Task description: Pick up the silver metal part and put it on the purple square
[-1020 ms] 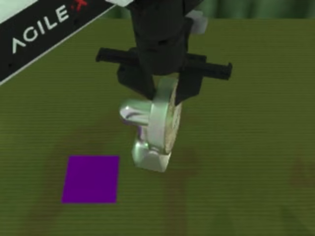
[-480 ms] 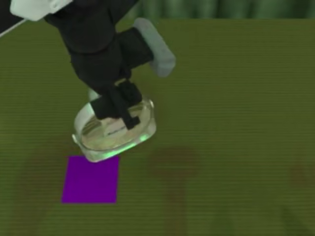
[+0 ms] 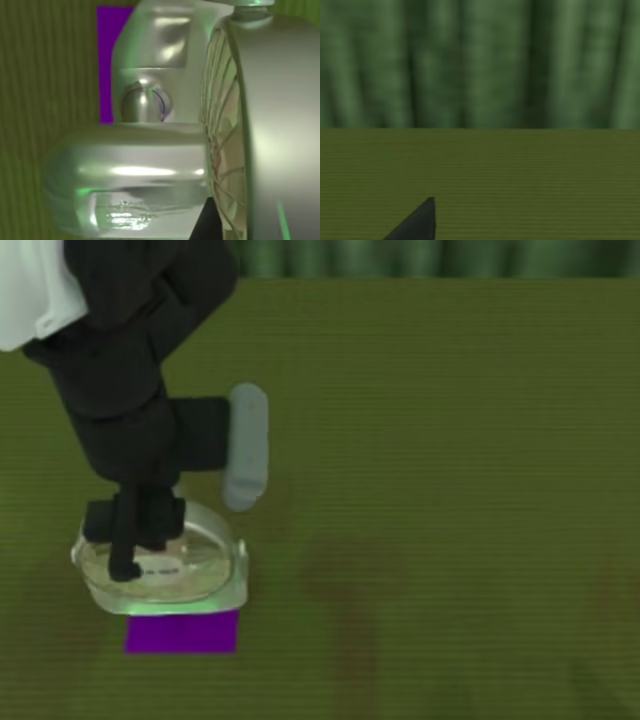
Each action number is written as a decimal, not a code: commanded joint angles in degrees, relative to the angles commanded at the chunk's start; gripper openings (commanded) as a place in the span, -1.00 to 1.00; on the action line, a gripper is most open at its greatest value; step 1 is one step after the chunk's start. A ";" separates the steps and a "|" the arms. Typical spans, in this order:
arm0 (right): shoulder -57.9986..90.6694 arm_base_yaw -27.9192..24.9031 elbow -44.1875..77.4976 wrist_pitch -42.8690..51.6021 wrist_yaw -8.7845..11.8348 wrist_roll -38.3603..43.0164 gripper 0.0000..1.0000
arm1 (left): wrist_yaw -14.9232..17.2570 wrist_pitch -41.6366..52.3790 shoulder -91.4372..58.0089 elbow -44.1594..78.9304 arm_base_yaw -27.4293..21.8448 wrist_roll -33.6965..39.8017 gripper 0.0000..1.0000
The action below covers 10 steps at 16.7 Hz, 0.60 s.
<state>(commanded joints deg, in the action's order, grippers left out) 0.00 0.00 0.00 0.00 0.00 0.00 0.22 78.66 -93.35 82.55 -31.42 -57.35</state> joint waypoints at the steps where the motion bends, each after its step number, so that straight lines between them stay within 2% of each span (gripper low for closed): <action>1: 0.00 0.00 0.00 0.00 0.00 0.00 1.00 | 0.02 0.00 0.20 -0.78 0.26 -1.14 -1.00; 7: 0.00 0.00 0.00 0.00 0.00 0.00 1.00 | -0.03 -0.20 0.04 -1.18 0.10 -1.71 -1.00; 10: 0.00 0.00 0.00 0.00 0.00 0.00 1.00 | -0.13 -4.08 0.06 -4.41 0.64 -1.83 -1.00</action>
<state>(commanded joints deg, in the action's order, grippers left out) 0.00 0.00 0.00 0.00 0.00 0.00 0.10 74.58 -93.29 78.14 -30.78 -59.18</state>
